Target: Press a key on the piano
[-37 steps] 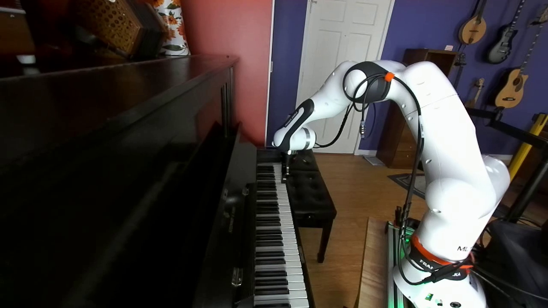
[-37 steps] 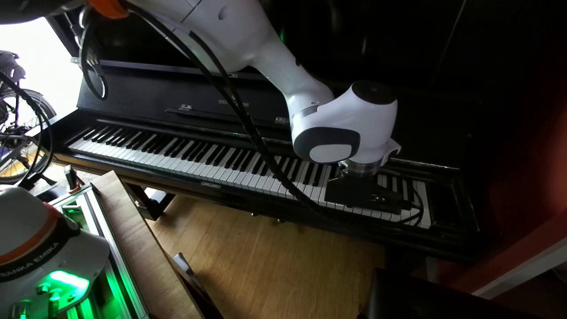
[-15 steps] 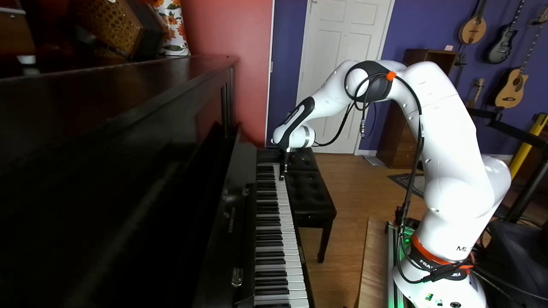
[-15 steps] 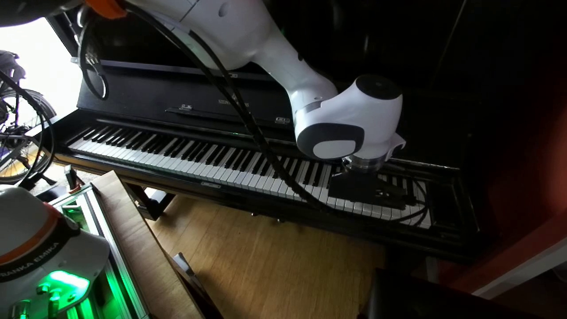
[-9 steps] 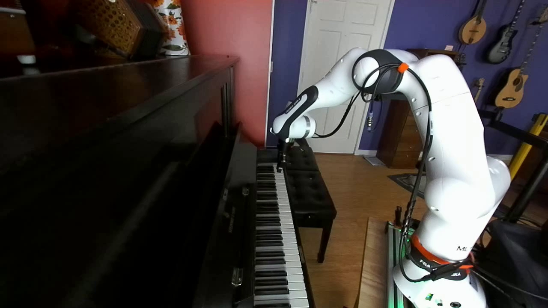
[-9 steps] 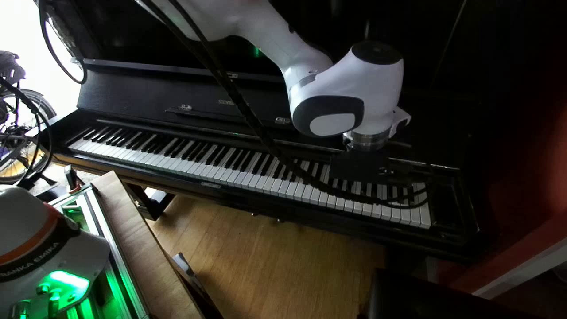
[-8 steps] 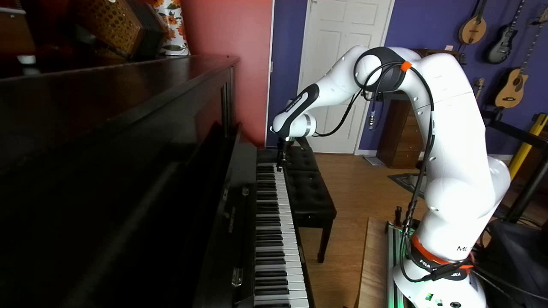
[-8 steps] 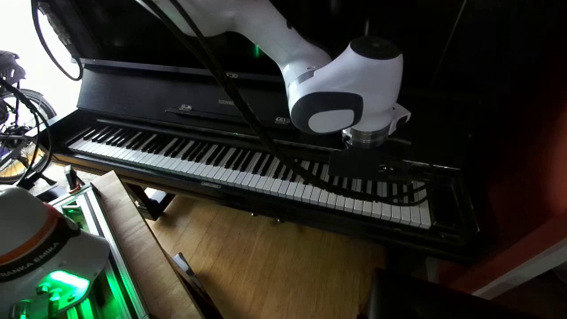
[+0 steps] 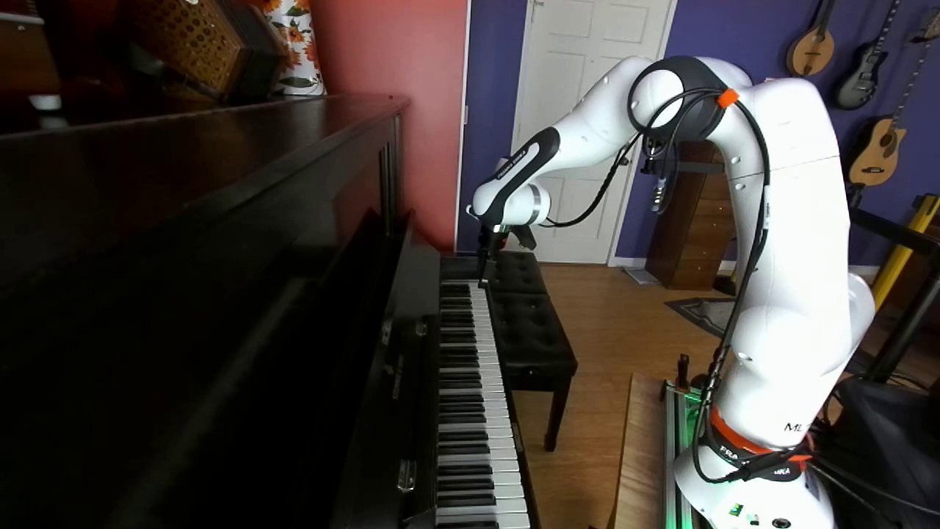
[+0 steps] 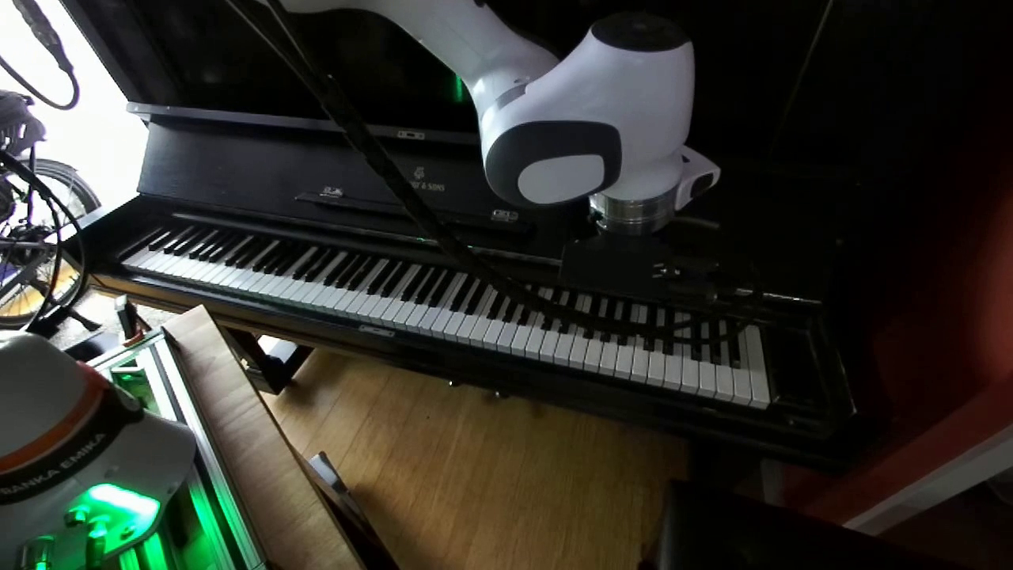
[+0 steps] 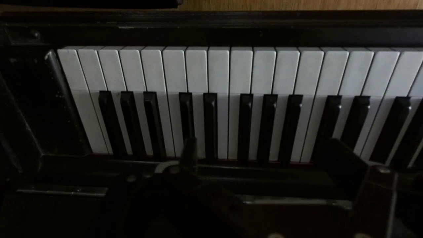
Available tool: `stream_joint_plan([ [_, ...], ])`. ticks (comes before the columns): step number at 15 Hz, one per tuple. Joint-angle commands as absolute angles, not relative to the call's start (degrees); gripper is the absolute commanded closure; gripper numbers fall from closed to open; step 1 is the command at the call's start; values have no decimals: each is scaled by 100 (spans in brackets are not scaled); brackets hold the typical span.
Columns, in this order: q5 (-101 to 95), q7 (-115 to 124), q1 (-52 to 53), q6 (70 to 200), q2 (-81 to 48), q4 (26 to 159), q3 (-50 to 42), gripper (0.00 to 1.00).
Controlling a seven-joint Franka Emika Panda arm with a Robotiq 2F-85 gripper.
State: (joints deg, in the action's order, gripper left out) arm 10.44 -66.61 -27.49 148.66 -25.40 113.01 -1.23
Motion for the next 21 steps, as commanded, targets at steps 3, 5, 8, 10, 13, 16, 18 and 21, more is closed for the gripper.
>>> stream_joint_plan([
  [3,1002,-6389,-2511,15276,-1854,12058,-338,0],
  [5,983,-6340,-2466,15385,-1673,12230,-399,0],
  [8,1006,-6130,-2405,15482,-1417,12446,-508,0],
  [10,1038,-5996,-2383,15476,-1219,12591,-579,0],
  [13,1088,-5874,-2366,15449,-949,12748,-674,0],
  [16,1025,-5711,-2335,15265,-723,12832,-831,0],
  [18,1075,-5839,-2300,15338,-912,12630,-843,0],
  [21,1072,-5824,-2285,15332,-835,12688,-886,0],
])
